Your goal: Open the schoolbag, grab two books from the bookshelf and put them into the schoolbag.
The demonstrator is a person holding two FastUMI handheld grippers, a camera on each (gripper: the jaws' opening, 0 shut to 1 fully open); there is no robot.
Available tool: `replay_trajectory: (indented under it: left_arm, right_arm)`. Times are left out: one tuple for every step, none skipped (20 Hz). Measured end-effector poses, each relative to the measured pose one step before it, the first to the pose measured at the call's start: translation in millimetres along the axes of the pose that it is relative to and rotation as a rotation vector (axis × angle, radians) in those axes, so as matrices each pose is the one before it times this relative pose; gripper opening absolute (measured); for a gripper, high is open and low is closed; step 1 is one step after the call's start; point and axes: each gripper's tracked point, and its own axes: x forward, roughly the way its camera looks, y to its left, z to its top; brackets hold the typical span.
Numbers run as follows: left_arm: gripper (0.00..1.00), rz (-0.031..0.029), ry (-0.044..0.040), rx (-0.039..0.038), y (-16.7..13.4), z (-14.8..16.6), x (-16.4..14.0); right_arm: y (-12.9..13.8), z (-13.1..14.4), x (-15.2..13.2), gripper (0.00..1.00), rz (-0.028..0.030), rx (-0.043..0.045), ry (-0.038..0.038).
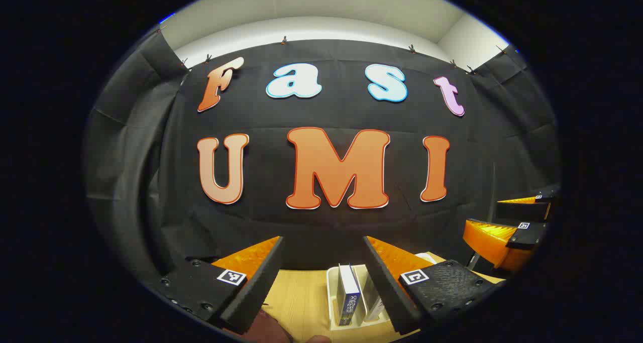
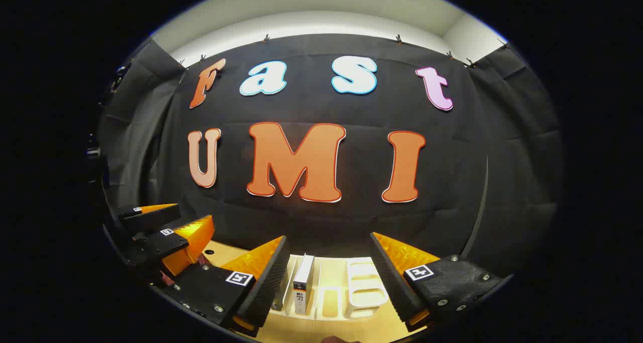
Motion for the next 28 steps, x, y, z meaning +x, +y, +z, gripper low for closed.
replay_trajectory:
  left_arm:
    - [0.96, 0.00016, 0.00538, -0.0166, -5.46, -3.78, -2.01]
    - [0.96, 0.00121, 0.00819, -0.01772, -4.5, -2.85, -1.66]
    - [0.96, 0.00192, 0.00589, -0.01558, -3.47, -4.18, -1.36]
    - [0.98, 0.00008, 0.0131, -0.00119, -4.3, -1.62, 0.64]
    - [0.98, 0.00835, 0.00275, 0.00446, -0.47, -1.9, 0.4]
    - [0.95, 0.00644, -0.00152, 0.00349, -1.53, 0.45, -0.05]
    - [0.95, 0.00158, -0.00344, -0.0016, -2.75, 0.87, -0.44]
    - [0.99, 0.00021, 0.00038, -0.00214, -2.85, -0.58, -0.25]
    - [0.95, 0.00187, 0.00514, 0.0014, -1.76, -1.87, -1.0]
    - [0.95, 0.00506, 0.0024, 0.00555, -0.84, -2.17, -1.56]
    - [0.95, 0.00388, 0.0015, 0.00536, -0.33, -0.78, -0.47]
    - [0.98, 0.00509, 0.00141, 0.00486, -0.49, -1.22, -1.05]
    - [0.95, 0.00275, 0.00021, 0.00198, -0.63, -1.7, -0.55]
    - [0.99, -0.00403, 0.00235, -0.00308, -3.16, -1.96, -0.72]
    - [0.96, -0.00193, 0.00226, -0.00376, -1.22, -0.33, -0.35]
    - [0.98, -0.00289, 0.00172, -0.00086, -1.17, -3.36, -0.48]
    - [0.98, -0.00025, 0.00022, 0.00166, -0.89, -0.79, -1.42]
    - [0.99, 0.00133, -0.00136, 0.00596, -0.54, -1.16, 0.45]
    - [0.95, 0.00121, -0.00019, 0.00675, -0.48, 0.46, -0.97]
    - [0.96, -0.00058, 0.00065, 0.0028, 0.65, -1.01, 0.85]
    - [0.98, 0.00037, -0.00131, 0.00132, -0.76, 1.6, -0.35]
    - [0.95, 0.00419, -0.00157, 0.00159, 1.82, -0.15, -1.14]
    - [0.95, 0.00162, -0.00385, 0.00154, 0.75, 1.01, -0.09]
    - [0.96, 0.00579, -0.00209, 0.00109, 1.61, 1.55, 0.68]
    - [0.95, 0.00426, -0.00214, 0.00129, 2.77, 0.99, 0.64]
    - [0.98, 0.0075, -0.00061, 0.00031, 2.88, 1.29, 0.63]
    - [0.98, 0.00533, -0.00132, -0.00163, 2.45, -1.57, -0.99]
    - [0.98, 0.00501, 0.00046, 0.00024, 1.34, 1.69, 0.06]
  right_arm:
    - [-1.26, -2.97, 1.77, 0.94, 0.00446, 0.00837, 0.00288]
    - [-0.93, -3.15, 0.49, 0.94, 0.0076, 0.00943, 0.0056]
    - [-1.47, -2.65, 2.02, 0.94, 0.00494, 0.00438, 0.00338]
    - [-2.63, -2.06, -0.38, 0.94, 0.00377, -0.00008, 0.00557]
    - [-1.62, -1.99, 0.24, 0.94, 0.00395, -0.00075, 0.00292]
    - [-1.36, -0.15, -0.82, 0.94, 0.00401, 0.00002, 0.00022]
    - [-2.51, -1.45, 0.25, 0.94, 0.00294, 0.00046, 0.00012]
    - [-2.55, -1.41, 0.38, 0.94, 0.00059, 0.00081, -0.00024]
    - [-2.41, -1.06, -0.19, 0.94, -0.00031, 0.00169, 0.00146]
    - [-2.13, -0.85, 0.14, 0.94, -0.00371, 0.00275, 0.00279]
    - [-1.3, -1.79, -0.48, 0.94, 0.00114, 0.00582, 0.00284]
    - [-1.37, -1.37, -0.27, 0.94, -0.001, 0.00493, 0.00387]
    - [-1.69, -1.91, -1.1, 0.94, -0.00077, 0.00412, 0.00618]
    - [-1.96, -2.08, -0.8, 0.94, -0.00288, 0.00256, 0.00473]
    - [-2.42, -1.82, -0.44, 0.94, -0.0039, 0.00159, 0.00582]
    - [-1.95, -2.62, -1.04, 0.94, -0.00366, 0.00246, 0.00515]
    - [-2.19, -1.62, -0.97, 0.94, -0.00321, 0.0029, 0.00523]
    - [-1.61, -2.54, -0.88, 0.94, -0.00341, 0.0028, 0.00449]
    - [-1.37, -1.41, -0.29, 0.94, -0.00432, 0.00145, 0.00404]
    - [-1.1, -1.52, -0.91, 0.94, -0.00311, 0.00161, 0.00475]
    - [-0.99, -0.83, 0.4, 0.94, -0.00267, 0.00139, 0.00287]
    - [-0.95, -1.74, -0.5, 0.94, -0.00012, 0.00304, 0.00383]
    - [0.06, -0.09, -0.62, 0.94, 0.00136, 0.00223, 0.00019]
    - [0.76, 0.51, 0.35, 0.94, -0.00007, -0.00007, -0.00034]
    - [0.24, 0.6, 0.04, 0.94, 0.00186, -0.00195, -0.00149]
    - [0.4, 0.7, 0.23, 0.94, 0.00091, -0.00407, -0.00224]
    - [1.62, 0.88, 0.63, 0.94, 0.00531, -0.00114, -0.00255]
    - [0.74, 0.94, 0.6, 0.94, 0.0032, -0.00121, -0.00424]
